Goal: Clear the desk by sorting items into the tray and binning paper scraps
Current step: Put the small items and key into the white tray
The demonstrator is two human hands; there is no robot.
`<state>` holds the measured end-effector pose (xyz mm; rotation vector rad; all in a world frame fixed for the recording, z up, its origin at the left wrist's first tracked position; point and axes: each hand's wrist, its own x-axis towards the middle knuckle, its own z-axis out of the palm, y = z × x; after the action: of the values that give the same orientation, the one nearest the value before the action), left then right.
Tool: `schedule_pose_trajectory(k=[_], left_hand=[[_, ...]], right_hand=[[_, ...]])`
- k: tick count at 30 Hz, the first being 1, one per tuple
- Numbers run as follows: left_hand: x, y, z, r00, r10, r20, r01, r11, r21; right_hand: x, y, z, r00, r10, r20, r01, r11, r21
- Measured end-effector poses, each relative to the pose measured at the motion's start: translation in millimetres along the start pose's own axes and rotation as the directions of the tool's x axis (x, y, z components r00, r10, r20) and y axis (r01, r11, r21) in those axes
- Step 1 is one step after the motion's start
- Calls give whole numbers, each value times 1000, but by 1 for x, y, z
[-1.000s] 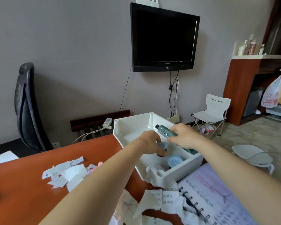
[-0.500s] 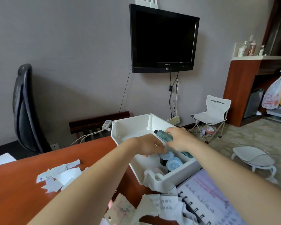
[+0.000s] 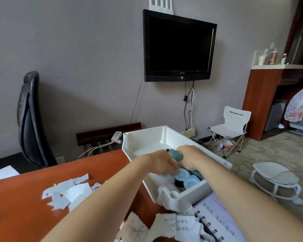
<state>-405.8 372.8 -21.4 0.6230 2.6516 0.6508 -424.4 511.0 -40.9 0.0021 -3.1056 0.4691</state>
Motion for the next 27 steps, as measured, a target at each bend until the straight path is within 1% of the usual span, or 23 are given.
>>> schedule_pose_trajectory(k=[6,8,11,14,17,19,27], left_hand=[[-3,0,0,1000,-12,-20,12,1000,-15],[-7,0,-2,998,-12,-54,12,1000,-2],[-14,-1,-9,992,-16,-126,20,999,30],[-28,1,-19,978,-20,-207,22,1000,9],[-50,3,-31,965,-5,-261,12,1000,26],[-72,4,-39,962,-4,-272,18,999,46],[-181,3,-55,961,-19,-275,89,965,245]], right_hand=[[-2,-2,1,1000,23,4,-22,995,-96],[-5,-3,-3,1000,27,-5,-27,995,-95],[-12,-6,-14,997,17,-69,-23,997,-80],[-27,-17,-31,994,-9,-107,5,999,-42],[-43,-30,-49,988,-71,-136,69,997,-18],[-55,-39,-57,985,-107,-135,107,994,-7],[-117,-76,-66,969,-229,-92,230,973,-1]])
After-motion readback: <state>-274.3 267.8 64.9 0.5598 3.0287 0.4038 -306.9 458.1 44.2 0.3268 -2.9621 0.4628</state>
